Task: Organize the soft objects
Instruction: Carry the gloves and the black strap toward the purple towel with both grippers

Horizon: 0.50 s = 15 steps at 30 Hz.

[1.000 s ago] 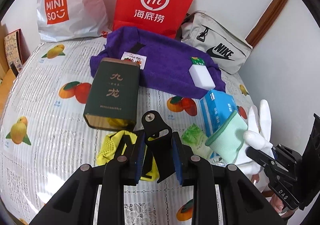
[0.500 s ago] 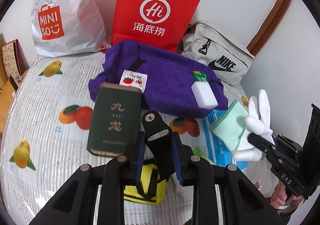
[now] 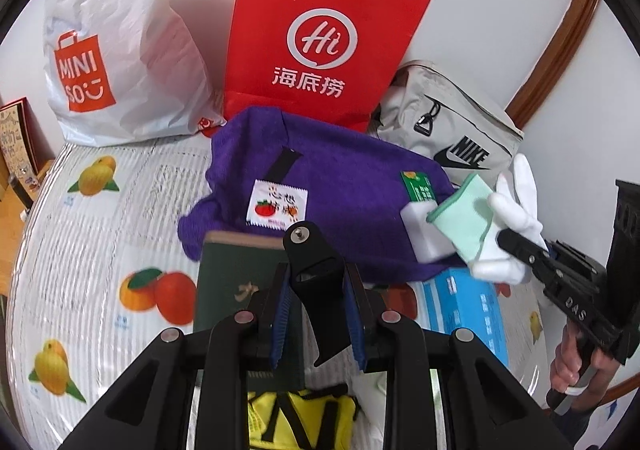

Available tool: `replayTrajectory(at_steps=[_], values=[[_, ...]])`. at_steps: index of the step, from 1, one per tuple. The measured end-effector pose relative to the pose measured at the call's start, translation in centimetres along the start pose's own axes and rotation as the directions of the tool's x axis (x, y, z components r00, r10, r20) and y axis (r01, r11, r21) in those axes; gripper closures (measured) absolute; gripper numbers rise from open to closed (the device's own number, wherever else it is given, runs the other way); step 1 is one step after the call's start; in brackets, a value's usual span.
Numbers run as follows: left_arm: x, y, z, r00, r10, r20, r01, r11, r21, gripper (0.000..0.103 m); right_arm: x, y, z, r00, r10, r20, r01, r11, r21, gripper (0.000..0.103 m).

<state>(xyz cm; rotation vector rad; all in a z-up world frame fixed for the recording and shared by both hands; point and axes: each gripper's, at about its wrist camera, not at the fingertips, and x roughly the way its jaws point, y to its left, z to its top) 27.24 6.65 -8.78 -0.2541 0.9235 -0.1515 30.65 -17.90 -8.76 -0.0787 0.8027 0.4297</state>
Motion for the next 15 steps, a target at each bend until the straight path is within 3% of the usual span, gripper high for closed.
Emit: replayTrajectory(at_steps=[15], values=[[4.4,1.0,4.2,0.999,0.006,-0.032,-0.006,1.000,0.004,0.078,7.3,-3.4,4.9,0.997,-0.066,-0.046,0.067,0.997,0.040,0.089]])
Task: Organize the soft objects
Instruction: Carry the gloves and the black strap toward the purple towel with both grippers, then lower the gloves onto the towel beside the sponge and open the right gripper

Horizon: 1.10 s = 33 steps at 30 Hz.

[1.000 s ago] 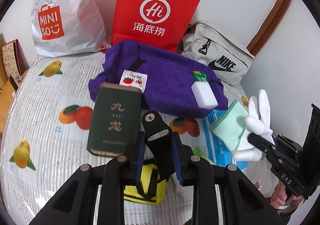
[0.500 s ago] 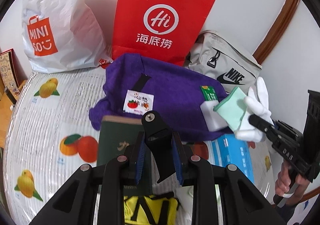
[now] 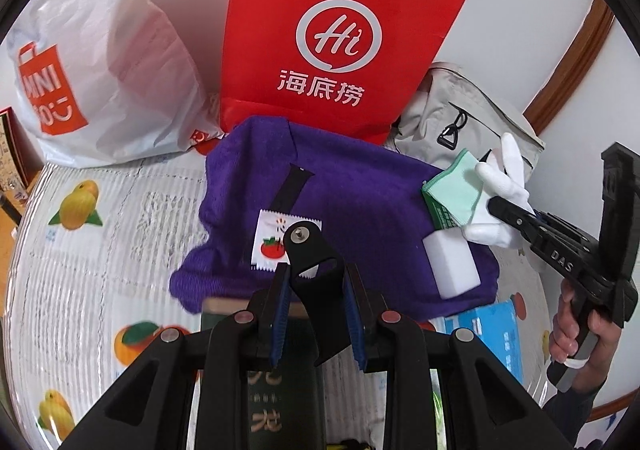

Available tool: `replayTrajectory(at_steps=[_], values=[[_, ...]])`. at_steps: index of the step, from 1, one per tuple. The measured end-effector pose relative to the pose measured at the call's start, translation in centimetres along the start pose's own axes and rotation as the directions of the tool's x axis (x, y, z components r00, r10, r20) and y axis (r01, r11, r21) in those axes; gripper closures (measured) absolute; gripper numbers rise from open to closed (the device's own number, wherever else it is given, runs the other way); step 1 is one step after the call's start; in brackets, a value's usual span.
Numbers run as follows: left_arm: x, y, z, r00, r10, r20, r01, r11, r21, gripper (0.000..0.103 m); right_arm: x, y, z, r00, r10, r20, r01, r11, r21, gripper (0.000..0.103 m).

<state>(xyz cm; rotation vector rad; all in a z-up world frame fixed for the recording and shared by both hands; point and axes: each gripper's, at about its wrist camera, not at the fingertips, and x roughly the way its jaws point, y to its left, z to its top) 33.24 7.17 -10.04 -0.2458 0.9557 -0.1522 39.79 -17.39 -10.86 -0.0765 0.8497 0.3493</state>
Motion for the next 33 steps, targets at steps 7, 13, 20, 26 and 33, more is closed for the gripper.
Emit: replayTrajectory(at_steps=[7,13,20,26,33], values=[[2.0,-0.1,1.4,1.000,-0.004,-0.018,0.004,1.000,0.005,0.078,3.5,-1.0,0.4,0.998,-0.002,-0.061,0.003,1.000,0.018,0.088],[3.7,-0.3,2.4,0.999,-0.006,-0.039,0.007,1.000,0.010,0.078,5.8,-1.6,-0.1,0.994,0.004,-0.106,0.000,0.999,0.033,0.088],[5.8,-0.5,3.4,0.998,-0.004,-0.067,0.005,1.000,0.010,0.078,6.9,-1.9,-0.3,0.988,0.006,-0.154,-0.001,1.000,0.029,0.079],[8.3,-0.8,4.0,0.993,-0.003,-0.115,0.004,1.000,0.007,0.078,5.9,-2.1,-0.2,0.992,-0.015,-0.129,0.017,1.000,0.014,0.044],[10.1,-1.1,4.0,0.990,0.007,-0.143,-0.004,1.000,0.023,0.078,3.7,-2.3,0.3,0.998,-0.012,-0.065,0.013,1.000,0.018,0.044]])
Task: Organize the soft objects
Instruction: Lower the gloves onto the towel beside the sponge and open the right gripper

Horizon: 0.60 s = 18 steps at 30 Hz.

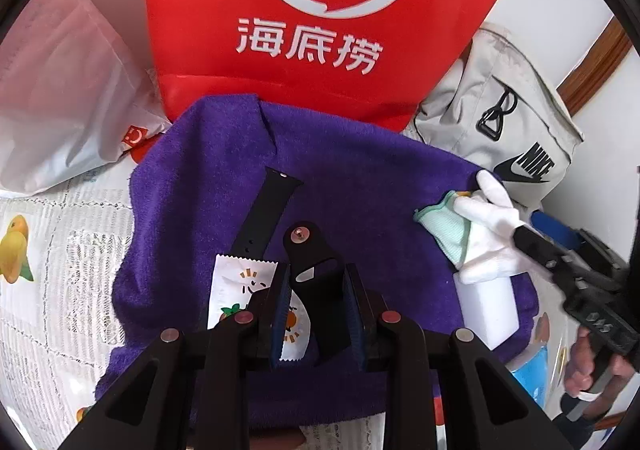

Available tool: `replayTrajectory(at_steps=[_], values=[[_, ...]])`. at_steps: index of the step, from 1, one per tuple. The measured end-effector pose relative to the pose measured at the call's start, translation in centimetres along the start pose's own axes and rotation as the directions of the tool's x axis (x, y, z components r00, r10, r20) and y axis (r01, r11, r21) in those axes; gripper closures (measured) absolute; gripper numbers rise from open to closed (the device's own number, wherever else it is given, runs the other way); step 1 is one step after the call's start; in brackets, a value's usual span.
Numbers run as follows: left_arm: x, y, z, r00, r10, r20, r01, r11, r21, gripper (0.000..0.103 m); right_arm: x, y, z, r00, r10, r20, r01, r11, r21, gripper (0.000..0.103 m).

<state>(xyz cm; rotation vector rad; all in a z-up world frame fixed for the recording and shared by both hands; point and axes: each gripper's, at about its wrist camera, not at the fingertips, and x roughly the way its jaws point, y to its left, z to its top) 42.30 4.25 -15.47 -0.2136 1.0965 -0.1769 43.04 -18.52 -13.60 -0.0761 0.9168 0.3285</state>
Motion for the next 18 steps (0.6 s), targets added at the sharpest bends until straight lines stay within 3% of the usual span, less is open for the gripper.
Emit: replayTrajectory(at_steps=[18], values=[[2.8,-0.8,-0.3,0.999,0.019,-0.050,-0.018,1.000,0.009,0.077,-1.3,1.5,0.3,0.999,0.016,0.051,-0.014,0.999,-0.036,0.044]])
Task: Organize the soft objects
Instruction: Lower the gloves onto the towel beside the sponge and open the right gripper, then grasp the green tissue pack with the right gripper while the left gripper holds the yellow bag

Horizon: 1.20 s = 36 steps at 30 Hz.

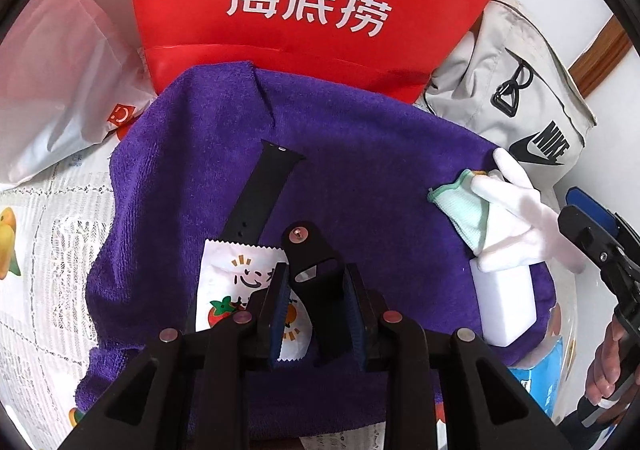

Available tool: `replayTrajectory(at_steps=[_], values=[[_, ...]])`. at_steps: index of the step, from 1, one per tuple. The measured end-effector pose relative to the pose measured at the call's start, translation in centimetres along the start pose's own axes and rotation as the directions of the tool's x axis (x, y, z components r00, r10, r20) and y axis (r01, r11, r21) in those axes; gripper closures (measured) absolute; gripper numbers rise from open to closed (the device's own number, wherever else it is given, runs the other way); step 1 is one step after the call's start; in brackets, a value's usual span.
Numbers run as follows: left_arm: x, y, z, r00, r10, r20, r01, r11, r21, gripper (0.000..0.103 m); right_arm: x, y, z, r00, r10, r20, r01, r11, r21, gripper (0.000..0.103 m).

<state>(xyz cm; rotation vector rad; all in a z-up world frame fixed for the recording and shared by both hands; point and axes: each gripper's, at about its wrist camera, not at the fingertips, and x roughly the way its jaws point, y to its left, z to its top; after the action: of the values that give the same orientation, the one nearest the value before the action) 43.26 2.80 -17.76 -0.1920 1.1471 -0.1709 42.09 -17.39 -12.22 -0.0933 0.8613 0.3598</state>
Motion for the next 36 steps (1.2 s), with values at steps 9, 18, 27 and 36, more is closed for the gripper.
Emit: replayTrajectory(at_steps=[9,18,27,36], values=[[0.8,-0.1,-0.3,1.000,0.011,-0.017,-0.011,1.000,-0.009,0.076,0.3,0.0,-0.1,1.000,0.013,-0.006,-0.013,1.000,-0.002,0.044],[-0.3,-0.5,-0.2,0.999,0.054,0.007,-0.054,0.999,-0.007,0.062,-1.5,0.1,0.0,0.999,0.030,0.030,-0.030,1.000,-0.006,0.044],[-4.5,-1.8,-0.5,0.993,0.085,0.086,-0.088,0.996,0.032,0.060,-5.3,0.3,0.0,0.998,0.010,0.065,-0.009,1.000,-0.026,0.044],[-9.6,-1.7,-4.7,0.989,0.090,0.115,-0.096,0.994,0.050,0.052,-9.0,2.2,-3.2,0.998,0.025,0.061,-0.023,0.999,-0.041,0.042]])
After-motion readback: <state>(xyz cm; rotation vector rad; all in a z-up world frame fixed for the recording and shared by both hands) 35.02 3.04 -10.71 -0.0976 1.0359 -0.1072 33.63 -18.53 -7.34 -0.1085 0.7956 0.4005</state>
